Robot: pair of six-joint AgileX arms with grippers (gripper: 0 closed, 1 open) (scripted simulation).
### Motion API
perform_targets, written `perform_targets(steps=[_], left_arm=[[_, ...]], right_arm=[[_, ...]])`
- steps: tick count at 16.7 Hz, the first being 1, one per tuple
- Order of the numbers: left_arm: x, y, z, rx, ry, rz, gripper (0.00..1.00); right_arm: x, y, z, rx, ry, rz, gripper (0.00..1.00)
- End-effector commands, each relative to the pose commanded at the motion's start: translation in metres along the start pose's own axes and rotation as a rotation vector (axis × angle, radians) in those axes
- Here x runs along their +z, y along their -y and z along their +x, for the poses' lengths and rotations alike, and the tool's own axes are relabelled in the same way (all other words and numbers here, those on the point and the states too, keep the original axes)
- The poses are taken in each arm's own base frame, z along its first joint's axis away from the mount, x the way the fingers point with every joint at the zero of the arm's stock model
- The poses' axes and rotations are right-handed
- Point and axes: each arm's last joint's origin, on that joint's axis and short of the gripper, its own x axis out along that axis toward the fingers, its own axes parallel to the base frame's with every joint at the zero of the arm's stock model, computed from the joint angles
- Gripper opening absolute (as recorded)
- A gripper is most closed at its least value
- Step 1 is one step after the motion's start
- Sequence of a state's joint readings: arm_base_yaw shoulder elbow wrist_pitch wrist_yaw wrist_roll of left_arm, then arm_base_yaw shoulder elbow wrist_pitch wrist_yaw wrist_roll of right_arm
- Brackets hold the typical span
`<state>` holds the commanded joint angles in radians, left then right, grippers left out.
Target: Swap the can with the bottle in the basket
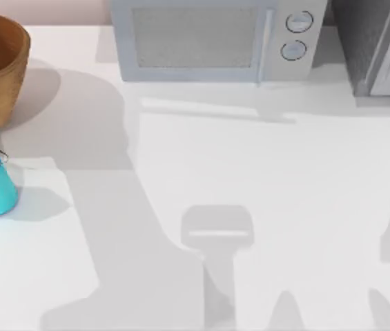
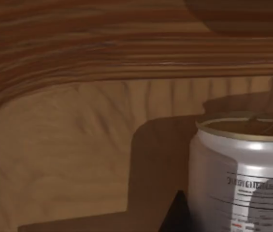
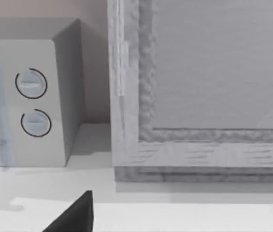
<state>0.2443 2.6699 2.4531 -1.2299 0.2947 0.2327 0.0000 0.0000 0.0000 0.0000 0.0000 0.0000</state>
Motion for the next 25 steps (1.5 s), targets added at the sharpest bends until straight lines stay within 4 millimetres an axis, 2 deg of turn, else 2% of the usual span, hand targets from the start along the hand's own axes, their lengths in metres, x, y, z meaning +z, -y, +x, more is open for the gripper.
perform_targets(steps=[3, 4, 6, 8, 11, 14, 17, 20, 22, 25], left_arm=[[0.0, 0.0, 0.0, 0.0, 0.0, 0.0, 0.0], [-0.002, 0.01, -0.025, -0.002, 0.025, 0.014, 0.0], [-0.002, 0.01, -0.027, 0.002, 0.031, 0.012, 0.0], [-0.004, 0.012, -0.039, 0.021, 0.06, 0.005, 0.0], [-0.013, 0.023, -0.073, 0.073, 0.153, 0.006, 0.0], [-0.036, 0.05, -0.126, 0.137, 0.305, 0.031, 0.0], [-0.084, 0.086, -0.182, 0.199, 0.497, 0.069, 0.0], [-0.157, 0.121, -0.218, 0.244, 0.698, 0.108, 0.0], [-0.211, 0.137, -0.223, 0.261, 0.823, 0.129, 0.0], [-0.287, 0.15, -0.204, 0.267, 0.994, 0.155, 0.0]], right_arm=[[0.0, 0.0, 0.0, 0.0, 0.0, 0.0, 1.0], [0.0, 0.0, 0.0, 0.0, 0.0, 0.0, 1.0], [0.0, 0.0, 0.0, 0.0, 0.0, 0.0, 1.0], [0.0, 0.0, 0.0, 0.0, 0.0, 0.0, 1.0], [0.0, 0.0, 0.0, 0.0, 0.0, 0.0, 1.0], [0.0, 0.0, 0.0, 0.0, 0.0, 0.0, 1.0], [0.0, 0.0, 0.0, 0.0, 0.0, 0.0, 1.0], [0.0, 0.0, 0.0, 0.0, 0.0, 0.0, 1.0], [0.0, 0.0, 0.0, 0.0, 0.0, 0.0, 1.0], [0.0, 0.0, 0.0, 0.0, 0.0, 0.0, 1.0]])
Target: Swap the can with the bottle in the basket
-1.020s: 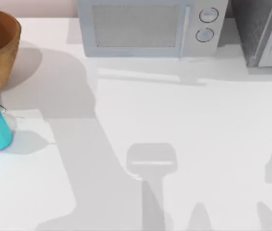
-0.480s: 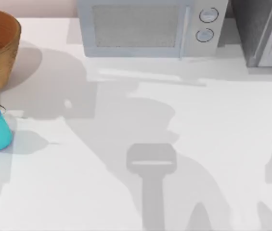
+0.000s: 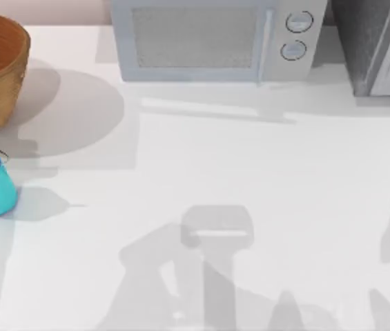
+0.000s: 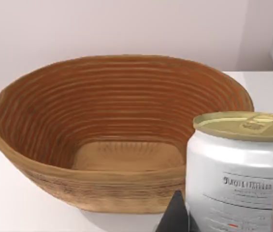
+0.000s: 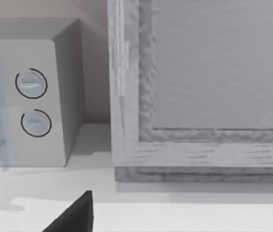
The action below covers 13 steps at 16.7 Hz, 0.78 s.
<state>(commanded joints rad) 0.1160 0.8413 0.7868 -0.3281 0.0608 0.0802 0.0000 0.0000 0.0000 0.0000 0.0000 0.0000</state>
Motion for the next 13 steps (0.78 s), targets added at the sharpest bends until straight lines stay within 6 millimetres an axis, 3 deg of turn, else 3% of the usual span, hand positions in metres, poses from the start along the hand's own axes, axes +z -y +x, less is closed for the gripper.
perform_targets(steps=[3, 7, 10, 13], left_arm=[[-0.06, 0.012, -0.029, -0.003, 0.154, -0.004, 0.0], [-0.126, 0.021, -0.034, -0.021, 0.305, -0.02, 0.0], [-0.156, 0.025, -0.027, -0.036, 0.364, -0.033, 0.0], [-0.166, 0.026, -0.023, -0.042, 0.383, -0.039, 0.0]], right_arm=[[0.0, 0.0, 0.0, 0.0, 0.0, 0.0, 1.0], [0.0, 0.0, 0.0, 0.0, 0.0, 0.0, 1.0], [0.0, 0.0, 0.0, 0.0, 0.0, 0.0, 1.0], [0.0, 0.0, 0.0, 0.0, 0.0, 0.0, 1.0]])
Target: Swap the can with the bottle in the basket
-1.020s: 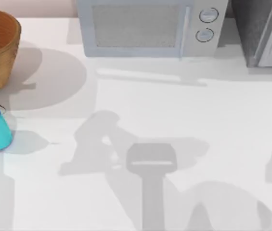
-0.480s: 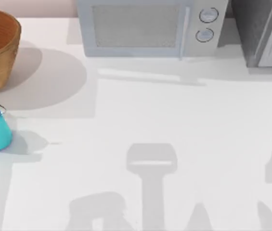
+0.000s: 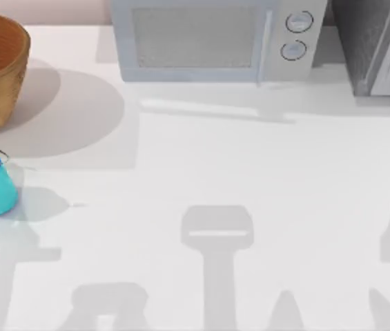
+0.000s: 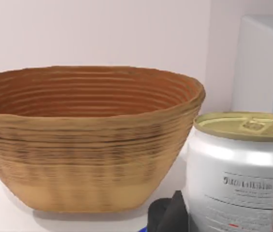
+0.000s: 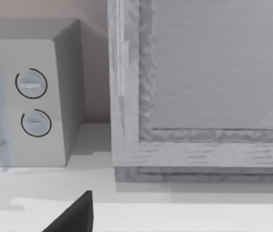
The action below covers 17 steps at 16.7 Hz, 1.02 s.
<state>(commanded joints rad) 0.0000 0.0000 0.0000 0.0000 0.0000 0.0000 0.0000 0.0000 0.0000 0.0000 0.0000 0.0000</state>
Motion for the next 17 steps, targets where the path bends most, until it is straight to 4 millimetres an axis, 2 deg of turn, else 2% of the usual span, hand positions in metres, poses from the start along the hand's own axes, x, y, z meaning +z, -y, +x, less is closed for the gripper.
perform_targets(steps=[7, 11, 17], left_arm=[[0.003, 0.002, 0.001, -0.03, -0.004, 0.003, 0.0], [0.027, 0.012, 0.008, -0.224, 0.0, 0.006, 0.0], [0.067, 0.034, 0.039, -0.557, -0.014, 0.007, 0.0]], right_arm=[[0.0, 0.0, 0.0, 0.0, 0.0, 0.0, 1.0], [0.0, 0.0, 0.0, 0.0, 0.0, 0.0, 1.0], [0.0, 0.0, 0.0, 0.0, 0.0, 0.0, 1.0]])
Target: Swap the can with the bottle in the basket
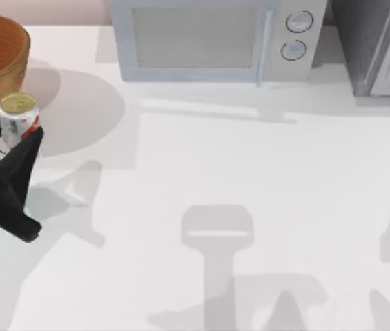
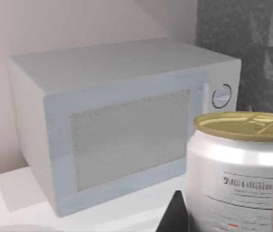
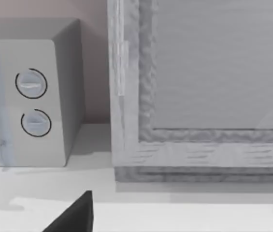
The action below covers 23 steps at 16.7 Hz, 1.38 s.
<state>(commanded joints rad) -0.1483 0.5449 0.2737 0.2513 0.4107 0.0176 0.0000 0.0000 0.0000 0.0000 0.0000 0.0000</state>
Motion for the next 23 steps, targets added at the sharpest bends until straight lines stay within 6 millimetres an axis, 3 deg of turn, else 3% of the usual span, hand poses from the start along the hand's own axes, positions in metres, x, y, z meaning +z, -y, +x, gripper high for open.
perform_targets(steps=[6, 12, 17, 23], left_arm=[[0.02, -0.006, 0.05, -0.242, -0.017, -0.019, 0.0], [0.02, -0.007, 0.111, -0.489, -0.023, -0.036, 0.0], [-0.001, -0.001, 0.163, -0.698, -0.033, -0.049, 0.0], [-0.05, -0.01, 0.217, -0.813, -0.049, -0.068, 0.0]], right_arm=[[0.0, 0.0, 0.0, 0.0, 0.0, 0.0, 1.0], [0.0, 0.0, 0.0, 0.0, 0.0, 0.0, 1.0], [0.0, 0.0, 0.0, 0.0, 0.0, 0.0, 1.0], [0.0, 0.0, 0.0, 0.0, 0.0, 0.0, 1.0]])
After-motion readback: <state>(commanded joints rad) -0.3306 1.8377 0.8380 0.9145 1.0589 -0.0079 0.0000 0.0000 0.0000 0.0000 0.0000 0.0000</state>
